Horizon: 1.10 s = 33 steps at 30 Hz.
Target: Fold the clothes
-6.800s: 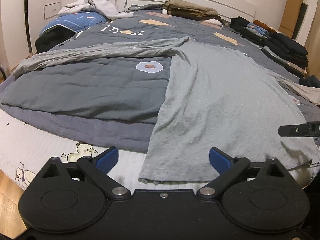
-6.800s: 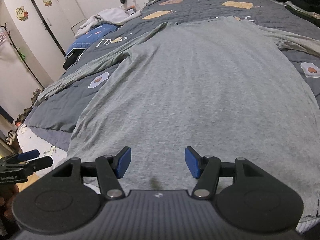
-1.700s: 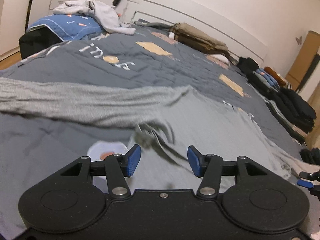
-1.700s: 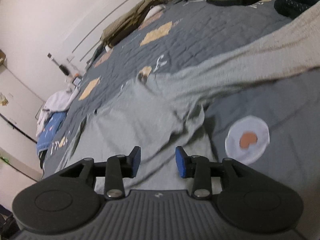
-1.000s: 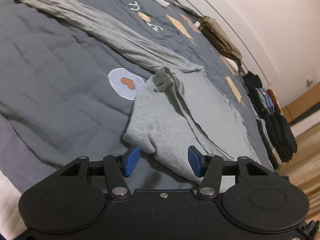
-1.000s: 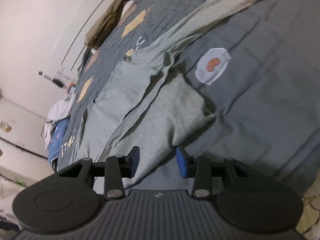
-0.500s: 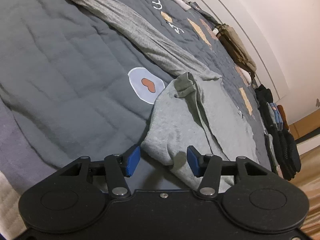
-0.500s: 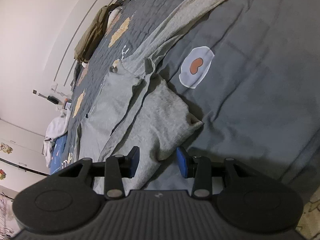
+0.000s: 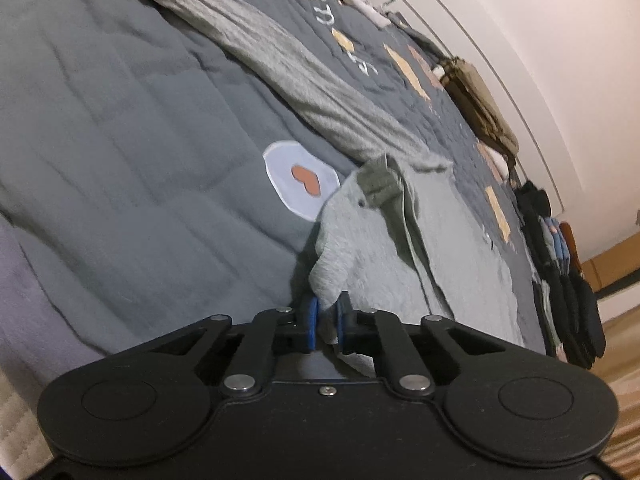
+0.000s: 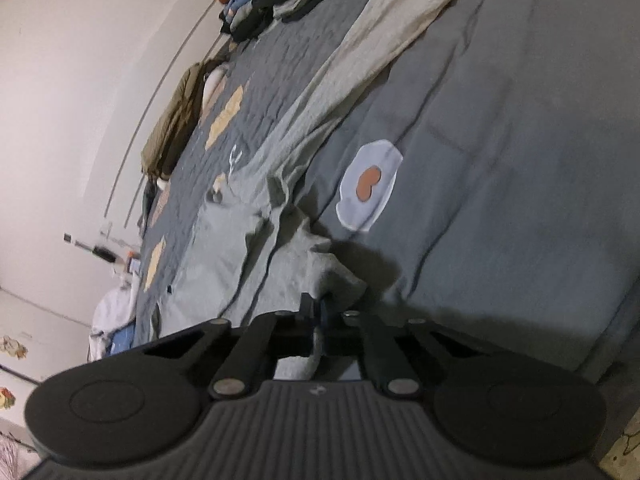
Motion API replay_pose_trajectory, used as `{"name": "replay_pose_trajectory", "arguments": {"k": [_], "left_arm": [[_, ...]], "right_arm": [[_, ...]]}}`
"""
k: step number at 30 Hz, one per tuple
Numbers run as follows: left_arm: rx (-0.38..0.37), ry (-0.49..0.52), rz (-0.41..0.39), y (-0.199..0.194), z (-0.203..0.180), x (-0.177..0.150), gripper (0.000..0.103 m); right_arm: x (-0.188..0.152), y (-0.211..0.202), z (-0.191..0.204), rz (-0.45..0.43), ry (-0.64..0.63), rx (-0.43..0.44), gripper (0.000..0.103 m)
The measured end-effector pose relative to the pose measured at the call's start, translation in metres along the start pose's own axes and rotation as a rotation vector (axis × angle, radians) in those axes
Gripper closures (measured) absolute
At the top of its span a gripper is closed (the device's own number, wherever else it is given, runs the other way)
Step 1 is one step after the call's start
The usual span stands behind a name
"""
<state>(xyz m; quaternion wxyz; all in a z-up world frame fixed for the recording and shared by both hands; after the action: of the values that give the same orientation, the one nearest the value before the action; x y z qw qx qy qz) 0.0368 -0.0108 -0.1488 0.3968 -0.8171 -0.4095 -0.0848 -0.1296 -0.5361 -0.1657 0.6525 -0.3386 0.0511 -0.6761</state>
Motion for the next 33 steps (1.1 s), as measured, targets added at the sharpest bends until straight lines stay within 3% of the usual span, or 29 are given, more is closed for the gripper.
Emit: {"name": "replay_pose_trajectory", "arguments": {"k": [4,7,11,14,17,18,19,22,27,33], "left_arm": [[0.007,-0.023,-0.037,-0.015,0.008,0.013,0.097],[0.013,-0.028,-0.048,-0.022,0.012,0.02,0.1],[0.013,0.025,0.002,-0.022,0.007,0.014,0.099],[0.018,0.036,0.014,-0.024,0.005,0.01,0.095],[0.012,0.011,0.01,-0.026,0.007,0.011,0.075],[0.008,0.004,0.008,-0.026,0.007,0.01,0.068],[0.007,0.001,0.01,-0.025,0.007,0.008,0.066],[-0.003,0.002,0.026,-0.02,0.003,0.003,0.065],[-0.023,-0.015,0.048,-0.003,-0.002,-0.004,0.064],[-0.014,-0.019,0.054,0.012,-0.003,-0.008,0.061]], "right_arm": [[0.012,-0.014,0.0,-0.076,0.02,0.023,0.102],[0.017,-0.02,0.002,-0.08,0.033,0.032,0.102],[0.009,-0.014,0.004,-0.005,-0.028,-0.015,0.102],[0.002,-0.006,-0.003,0.051,0.0,-0.038,0.099],[-0.002,-0.01,-0.001,0.061,-0.015,-0.043,0.092],[-0.003,-0.013,0.001,0.066,-0.019,-0.038,0.085],[-0.005,-0.015,0.003,0.07,-0.023,-0.033,0.073],[-0.012,-0.017,0.009,0.077,-0.031,-0.014,0.053],[-0.022,0.002,0.004,0.127,-0.007,-0.036,0.051],[-0.025,0.017,0.002,0.101,-0.016,-0.044,0.048]]}}
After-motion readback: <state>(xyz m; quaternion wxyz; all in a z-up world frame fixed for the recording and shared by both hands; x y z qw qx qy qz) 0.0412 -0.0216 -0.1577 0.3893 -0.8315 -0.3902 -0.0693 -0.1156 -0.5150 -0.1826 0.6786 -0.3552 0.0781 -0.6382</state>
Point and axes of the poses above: each gripper's, at about its wrist camera, not at the fingertips, and y roughly the way its jaws point, z to its left, x to its top, the point moved 4 cm from there along y, roughly the way its jaws point, and after that the axes turned 5 degrees about -z, right-handed, at the moved point
